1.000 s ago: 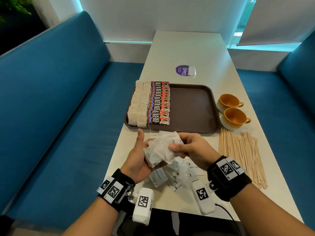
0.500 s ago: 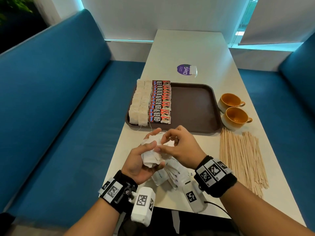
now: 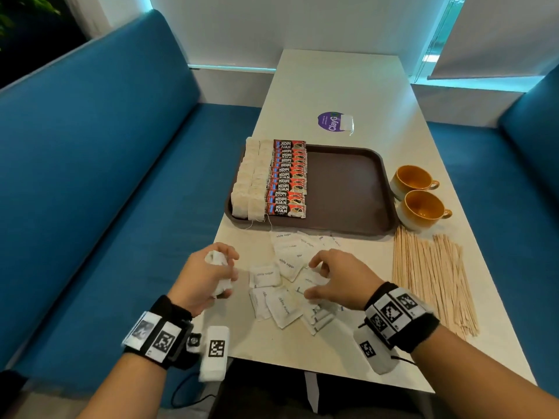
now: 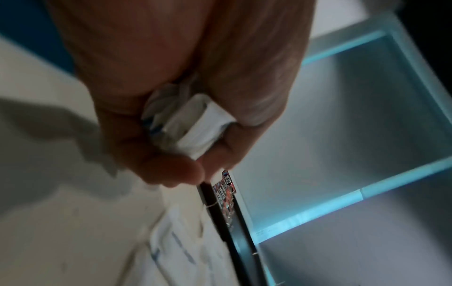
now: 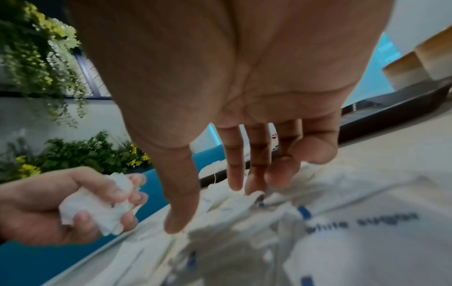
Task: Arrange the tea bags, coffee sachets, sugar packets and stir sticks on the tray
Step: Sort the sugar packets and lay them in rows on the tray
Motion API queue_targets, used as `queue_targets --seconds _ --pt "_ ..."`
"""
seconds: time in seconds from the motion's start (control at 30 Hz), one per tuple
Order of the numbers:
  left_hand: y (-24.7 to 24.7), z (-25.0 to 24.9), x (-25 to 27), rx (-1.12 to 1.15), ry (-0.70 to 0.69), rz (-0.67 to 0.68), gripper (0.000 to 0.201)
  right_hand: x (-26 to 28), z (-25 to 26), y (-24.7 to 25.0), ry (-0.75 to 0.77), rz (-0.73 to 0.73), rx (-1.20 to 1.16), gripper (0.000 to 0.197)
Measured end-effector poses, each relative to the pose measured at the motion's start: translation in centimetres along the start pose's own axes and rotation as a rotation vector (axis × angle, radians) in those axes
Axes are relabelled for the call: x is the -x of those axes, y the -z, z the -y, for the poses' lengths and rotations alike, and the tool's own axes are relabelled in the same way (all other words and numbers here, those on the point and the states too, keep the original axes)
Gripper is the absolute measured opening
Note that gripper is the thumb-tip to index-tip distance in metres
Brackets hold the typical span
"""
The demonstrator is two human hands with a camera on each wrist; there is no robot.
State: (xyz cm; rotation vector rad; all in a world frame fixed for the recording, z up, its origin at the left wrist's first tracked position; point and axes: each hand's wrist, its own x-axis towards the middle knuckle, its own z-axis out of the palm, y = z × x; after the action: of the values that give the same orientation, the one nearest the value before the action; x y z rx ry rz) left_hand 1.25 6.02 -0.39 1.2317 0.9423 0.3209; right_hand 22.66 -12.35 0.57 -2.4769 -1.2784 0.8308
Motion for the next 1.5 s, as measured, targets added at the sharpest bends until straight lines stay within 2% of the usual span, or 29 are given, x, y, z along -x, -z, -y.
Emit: queue_targets --seconds 0.07,0.13,0.23,0.3,0.37,0.47,0.57,0.67,0.8,0.9,1.0,1.07,1.17,1.27,1.33,1.5 --pt "-0.2 -0.3 -0.5 -0.340 -0.049 -0.017 0.018 0.0 0.2 -0.8 -0.009 0.007 0.007 0.065" --pt "-1.0 -0.8 -0.8 -0.623 -0.099 -0.022 0.011 0.0 0.4 -1.0 -0.027 0.001 -0.039 0.063" --pt "-2.8 -1.1 -1.1 -0.990 -0.177 -0.020 0.025 0.0 0.4 -0.8 -0.029 -0.005 -0.117 0.044" --pt "-3.7 -0.8 -1.4 -1.145 -0.200 -0.016 0.036 0.1 0.2 -0.7 -0.013 -0.005 -0.148 0.024" --pt "-4.4 -0.5 -1.6 -1.244 -0.213 -0.014 0.037 0.2 -0.1 -0.5 -0.004 -0.023 -0.196 0.011" --pt "-4.6 -0.3 -1.6 -1.278 -0.225 -0.002 0.029 0.6 0.1 0.1 0.031 -0.053 -0.278 0.009" --pt "-4.2 -0.4 -1.8 -1.236 -0.205 0.029 0.025 1.0 1.1 0.5 0.144 0.065 -0.294 0.013" --pt "-3.7 -0.7 -1.8 -1.178 -0.190 0.054 0.023 0.8 2.5 -0.1 0.215 0.206 -0.188 0.032" --pt "-2.3 -1.2 -1.4 -0.972 -0.143 0.072 0.024 0.1 3.5 -1.5 0.229 0.241 0.053 0.060" --pt "-0.6 -1.9 -0.2 -0.731 -0.088 0.118 0.020 -0.1 3.5 -1.9 0.240 0.224 0.136 0.059" --pt "0.6 -2.4 1.0 -0.683 -0.036 0.219 0.020 -0.2 3.5 -2.1 0.282 0.178 0.183 0.046" --pt "0.8 -2.4 1.4 -0.713 -0.012 0.282 0.022 -0.2 3.2 -2.4 0.290 0.150 0.170 0.041" --pt "-0.2 -1.9 1.8 -0.904 -0.042 0.316 0.013 -0.1 2.5 -2.7 0.312 0.112 0.110 0.035" --pt "-1.9 -1.0 1.7 -1.121 -0.132 0.278 0.015 0.6 1.9 -2.3 0.299 0.086 -0.020 0.024" --pt "-3.0 -0.4 1.7 -1.175 -0.156 0.276 0.018 1.1 1.2 -1.7 0.262 0.067 -0.169 0.022" --pt "-6.0 0.3 2.6 -1.385 -0.243 0.178 0.027 1.9 -1.5 0.4 0.227 -0.141 -0.516 0.028"
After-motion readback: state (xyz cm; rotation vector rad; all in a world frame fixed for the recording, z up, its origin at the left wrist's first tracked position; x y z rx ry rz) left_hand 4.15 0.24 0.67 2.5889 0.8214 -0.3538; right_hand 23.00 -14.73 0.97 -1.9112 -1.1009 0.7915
